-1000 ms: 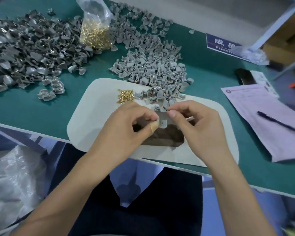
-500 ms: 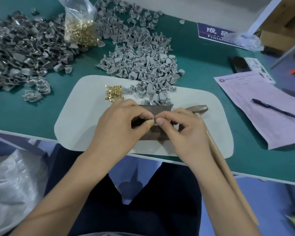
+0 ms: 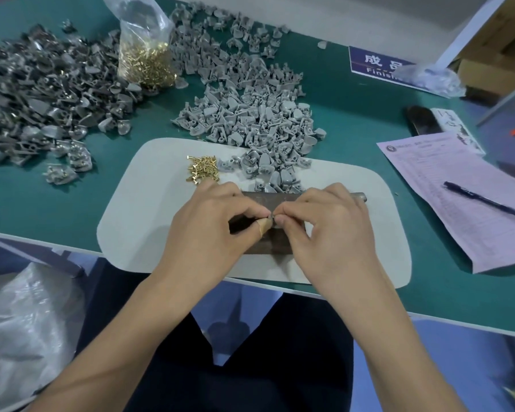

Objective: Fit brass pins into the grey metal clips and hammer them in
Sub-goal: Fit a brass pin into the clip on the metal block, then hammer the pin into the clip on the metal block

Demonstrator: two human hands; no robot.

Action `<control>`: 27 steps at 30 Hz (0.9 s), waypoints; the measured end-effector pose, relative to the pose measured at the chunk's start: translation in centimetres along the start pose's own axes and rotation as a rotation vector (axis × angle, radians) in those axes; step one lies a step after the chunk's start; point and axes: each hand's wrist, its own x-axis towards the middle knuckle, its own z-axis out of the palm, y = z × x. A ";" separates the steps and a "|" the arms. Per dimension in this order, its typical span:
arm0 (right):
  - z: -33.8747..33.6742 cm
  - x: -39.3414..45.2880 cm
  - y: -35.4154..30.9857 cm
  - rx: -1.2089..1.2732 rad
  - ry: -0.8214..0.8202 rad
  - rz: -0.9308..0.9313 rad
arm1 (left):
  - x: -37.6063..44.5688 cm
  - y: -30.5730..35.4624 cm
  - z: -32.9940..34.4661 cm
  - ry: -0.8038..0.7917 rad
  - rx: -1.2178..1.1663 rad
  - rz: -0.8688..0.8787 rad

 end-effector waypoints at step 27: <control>-1.6 -3.4 7.8 -0.230 -0.194 0.570 | 0.1 0.2 -0.3 -0.002 0.044 -0.021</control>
